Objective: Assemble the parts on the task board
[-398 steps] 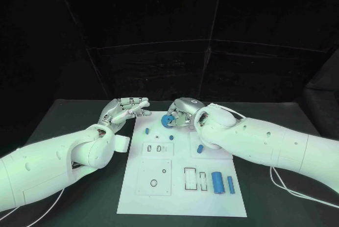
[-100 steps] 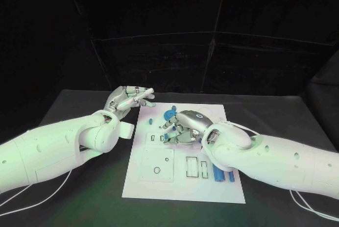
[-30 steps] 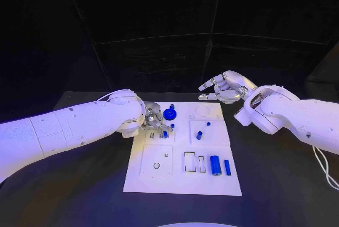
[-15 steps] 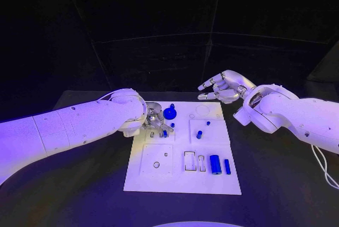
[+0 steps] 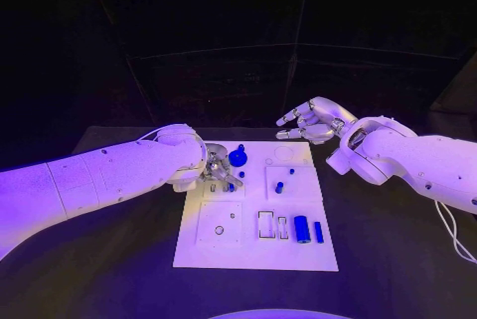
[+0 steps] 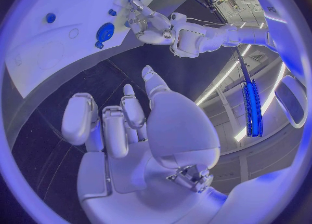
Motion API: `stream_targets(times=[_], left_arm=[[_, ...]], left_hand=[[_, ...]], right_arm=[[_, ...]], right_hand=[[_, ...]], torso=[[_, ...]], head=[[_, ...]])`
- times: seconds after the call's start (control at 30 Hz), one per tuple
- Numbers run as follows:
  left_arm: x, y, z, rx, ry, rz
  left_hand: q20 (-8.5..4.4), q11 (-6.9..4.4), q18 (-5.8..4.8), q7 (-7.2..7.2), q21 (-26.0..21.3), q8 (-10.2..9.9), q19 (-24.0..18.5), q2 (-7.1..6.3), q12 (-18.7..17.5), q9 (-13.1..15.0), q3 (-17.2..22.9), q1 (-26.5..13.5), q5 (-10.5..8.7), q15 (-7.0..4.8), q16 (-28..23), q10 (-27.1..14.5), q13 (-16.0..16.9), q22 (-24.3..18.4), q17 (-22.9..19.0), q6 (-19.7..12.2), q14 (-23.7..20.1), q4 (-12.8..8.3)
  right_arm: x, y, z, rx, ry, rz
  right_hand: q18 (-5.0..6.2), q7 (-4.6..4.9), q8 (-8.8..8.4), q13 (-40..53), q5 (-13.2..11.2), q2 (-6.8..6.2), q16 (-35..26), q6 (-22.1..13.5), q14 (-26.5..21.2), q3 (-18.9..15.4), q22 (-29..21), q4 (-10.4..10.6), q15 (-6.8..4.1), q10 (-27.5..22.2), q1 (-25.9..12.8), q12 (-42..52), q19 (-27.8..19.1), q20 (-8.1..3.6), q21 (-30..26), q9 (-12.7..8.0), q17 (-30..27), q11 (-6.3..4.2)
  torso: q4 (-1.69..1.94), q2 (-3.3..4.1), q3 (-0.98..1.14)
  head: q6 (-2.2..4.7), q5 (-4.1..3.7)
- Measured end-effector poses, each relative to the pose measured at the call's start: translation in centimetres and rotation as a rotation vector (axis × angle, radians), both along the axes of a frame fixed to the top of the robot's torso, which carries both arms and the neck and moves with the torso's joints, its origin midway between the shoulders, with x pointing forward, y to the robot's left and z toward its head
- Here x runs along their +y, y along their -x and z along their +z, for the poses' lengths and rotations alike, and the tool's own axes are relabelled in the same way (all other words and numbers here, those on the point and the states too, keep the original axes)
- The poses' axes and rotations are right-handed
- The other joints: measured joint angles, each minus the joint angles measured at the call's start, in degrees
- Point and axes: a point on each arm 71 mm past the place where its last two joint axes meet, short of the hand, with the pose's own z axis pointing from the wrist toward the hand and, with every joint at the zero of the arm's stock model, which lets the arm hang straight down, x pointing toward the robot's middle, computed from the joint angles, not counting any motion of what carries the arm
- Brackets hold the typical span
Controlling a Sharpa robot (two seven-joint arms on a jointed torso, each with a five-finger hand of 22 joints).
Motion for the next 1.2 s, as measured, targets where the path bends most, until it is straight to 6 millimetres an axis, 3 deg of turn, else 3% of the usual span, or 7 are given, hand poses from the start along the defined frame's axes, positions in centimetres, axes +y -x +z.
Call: stream_targets(times=[0.27, 0.57, 0.7, 0.97, 1.07, 1.2], left_arm=[[-0.1, 0.0, 0.0, 0.003, -0.002, -0.004], [-0.3, 0.0, 0.2, -0.013, 0.014, 0.005], [-0.3, 0.1, 0.3, -0.016, 0.025, 0.013], [0.3, 0.3, 0.2, -0.003, 0.057, 0.041], [0.7, 0.5, 0.2, 0.003, 0.077, 0.057], [1.2, 0.8, 0.3, 0.008, 0.103, 0.076]], left_hand=[[0.0, 0.0, 0.03, 0.01, 0.0, 0.6, 0.0, 1.12, 0.2, 0.8, 1.4, 3.1, 0.0, 0.0, 0.0, 0.0, 0.1, 0.3, 0.0, -0.4, 0.0, -1.7], [-0.52, -0.39, 0.05, -0.62, 0.0, 0.6, -0.5, 4.16, -0.2, 0.9, 7.5, 10.7, -0.16, -0.56, 0.0, -0.6, -0.6, -0.1, 0.0, -2.3, -0.1, -7.2], [-0.52, -0.41, 0.05, -0.62, 0.0, 0.1, -0.5, 4.64, -0.7, 0.8, 8.2, 13.0, -0.4, -0.63, 0.0, -0.6, -0.8, -0.1, 0.0, -2.9, -0.2, -6.5], [-0.51, -0.4, 0.05, -0.3, 0.0, -0.3, -0.5, 3.78, -1.2, 1.1, 12.3, 14.0, -0.23, -0.63, 0.0, -0.6, -1.4, 0.3, 0.0, -3.2, -0.2, -2.4], [-0.51, -0.4, 0.05, -0.3, 0.0, -0.2, -0.5, 1.5, -1.2, 1.6, 15.4, 12.2, -0.22, -0.63, 0.0, -0.6, -1.3, 0.5, 0.0, -3.2, -0.2, -0.8], [-0.51, -0.4, 0.06, -0.3, 0.0, 0.4, -0.5, -1.39, -1.2, 1.9, 22.2, 9.3, -0.22, -0.63, 0.0, -0.6, -1.1, 0.7, 0.0, -3.2, -0.2, -2.5]], right_arm=[[0.1, 0.0, 0.0, -0.002, 0.004, 0.003], [0.1, -0.1, -0.1, 0.0, 0.013, 0.002], [0.2, -0.2, -0.1, 0.002, 0.018, 0.003], [0.2, -0.3, -0.3, 0.01, 0.028, 0.005], [0.2, -0.3, -0.3, 0.013, 0.031, 0.005], [0.1, -0.4, -0.4, 0.017, 0.035, 0.005]], right_hand=[[0.0, 0.0, 0.0, 0.0, 0.0, 0.0, 0.0, 0.0, 0.0, 0.0, 0.0, 0.0, 0.0, 0.0, 0.0, 0.0, 0.0, 0.0, 0.0, 0.0, 0.0, 0.0], [0.0, 0.0, 0.0, -0.1, 0.0, 0.0, -0.3, 0.0, 0.0, 0.0, -0.6, 0.0, 0.0, -0.2, 0.0, 0.0, 0.0, 0.0, -0.4, 0.0, 0.0, -0.21], [0.0, 0.0, 0.0, -0.1, 0.0, 0.0, -0.3, 0.0, 0.0, 0.0, -0.7, 0.0, 0.0, -0.2, 0.0, 0.0, -0.2, 0.22, -0.4, 0.0, 0.0, -0.21], [0.0, 0.0, 0.0, -0.2, 0.0, 0.0, -0.3, 0.0, 0.0, -0.3, -0.9, 0.0, 0.0, -0.2, 0.0, 0.0, -0.4, 0.02, -0.5, 0.0, 0.0, -0.21], [0.92, 0.21, 0.2, -0.3, 0.0, 0.0, -0.3, -0.2, 0.0, -0.4, -1.1, 0.0, 0.0, -0.2, 0.0, 0.0, -0.4, 0.02, -0.7, 0.0, 0.0, -0.21], [0.92, 0.21, 0.2, -0.3, 0.0, 0.0, -0.3, -0.2, 0.0, -0.5, -1.1, 0.2, 0.0, -0.2, 0.0, 0.0, -0.4, 0.02, -0.7, 0.0, 0.0, -0.21]], torso=[[0.01, 0.0, 0.02], [0.02, 0.0, 0.02], [0.03, 0.0, 0.02], [0.04, -0.01, 0.02], [0.08, -0.02, 0.04], [0.13, -0.05, 0.04]], head=[[-0.15, -0.01], [-0.43, 0.07], [-0.51, 0.15], [-0.61, 0.21], [-0.62, 0.28], [-0.6, 0.38]])
